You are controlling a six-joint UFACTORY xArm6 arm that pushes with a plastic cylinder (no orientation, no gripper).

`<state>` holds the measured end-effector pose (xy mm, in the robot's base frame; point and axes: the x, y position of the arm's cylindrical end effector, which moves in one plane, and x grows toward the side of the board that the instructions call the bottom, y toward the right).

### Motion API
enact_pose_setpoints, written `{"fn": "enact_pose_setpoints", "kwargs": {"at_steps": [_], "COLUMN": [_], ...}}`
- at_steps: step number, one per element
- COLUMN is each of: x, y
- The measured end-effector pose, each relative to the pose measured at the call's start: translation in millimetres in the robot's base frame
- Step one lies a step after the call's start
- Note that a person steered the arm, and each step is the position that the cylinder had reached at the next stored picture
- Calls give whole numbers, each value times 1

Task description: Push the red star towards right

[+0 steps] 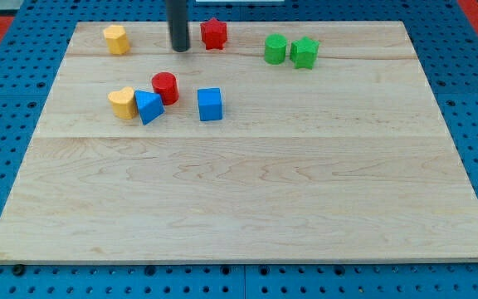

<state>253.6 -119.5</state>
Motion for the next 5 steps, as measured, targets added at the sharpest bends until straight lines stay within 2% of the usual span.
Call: {"fn": "enact_pose_setpoints", "kwargs": {"at_steps": [2,4,5], "x": [-62,-38,-38], "y": [2,95,94]}}
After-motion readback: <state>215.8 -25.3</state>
